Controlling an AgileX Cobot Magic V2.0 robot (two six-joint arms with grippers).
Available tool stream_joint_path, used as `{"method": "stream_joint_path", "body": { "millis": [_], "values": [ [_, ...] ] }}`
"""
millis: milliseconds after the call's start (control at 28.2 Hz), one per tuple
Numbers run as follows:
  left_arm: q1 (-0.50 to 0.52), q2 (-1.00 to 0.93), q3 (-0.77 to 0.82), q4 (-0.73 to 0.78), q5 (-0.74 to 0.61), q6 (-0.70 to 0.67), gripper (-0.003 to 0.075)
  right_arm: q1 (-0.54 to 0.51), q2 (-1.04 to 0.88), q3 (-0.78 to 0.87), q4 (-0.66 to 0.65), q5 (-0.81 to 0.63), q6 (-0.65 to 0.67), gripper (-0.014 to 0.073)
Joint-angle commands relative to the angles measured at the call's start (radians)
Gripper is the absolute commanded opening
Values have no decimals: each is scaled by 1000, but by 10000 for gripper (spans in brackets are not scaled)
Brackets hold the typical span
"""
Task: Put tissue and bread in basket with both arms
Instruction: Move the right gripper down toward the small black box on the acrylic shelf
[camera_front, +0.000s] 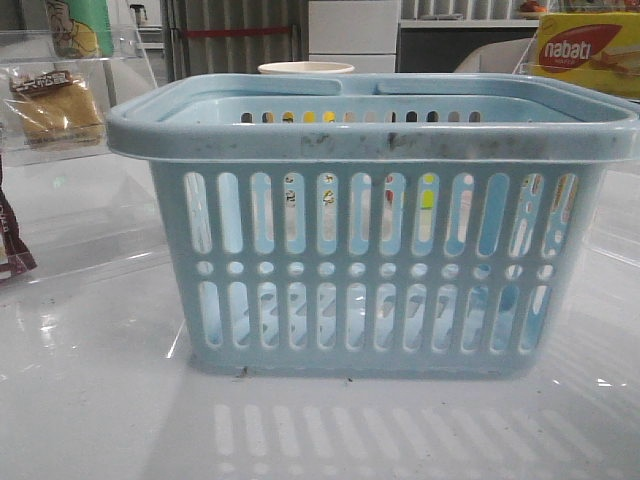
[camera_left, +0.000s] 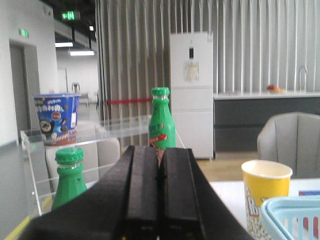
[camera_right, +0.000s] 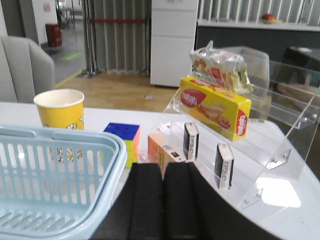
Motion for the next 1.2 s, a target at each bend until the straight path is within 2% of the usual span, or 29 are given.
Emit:
{"method": "stream_joint_path", "body": {
  "millis": [0,106,354,637,673,743,850,920,991,1168],
  "values": [
    [-7,91,-102,0,46,-5,93,-5,100,-86,-2,5,-4,56],
    [-7,157,-133,0,147,-5,93,-5,170,-87,-2,24,-4,56],
    [-7,260,-125,-5,283,-5,93,-5,302,-85,-2,90,-4,56],
    [-7,340,-125,-5,310,-5,93,-5,430,-85,-2,137,-4,69],
    [-7,349,-125,-5,312,-5,101,-5,443,-85,-2,137,-4,98],
    [-7,359,-125,-5,312,-5,148,-5,464,-85,-2,137,-4,217],
    [-7,369,-125,-5,312,-5,320,-5,492,-85,-11,135,-4,458],
    [-7,373,-125,-5,306,-5,424,-5,510,-85,-18,133,-4,558],
    [-7,373,-125,-5,305,-5,472,-5,530,-87,-23,119,-4,596],
    [-7,373,-125,-5,304,-5,446,-18,606,-120,-23,59,46,593]
  ]
}}
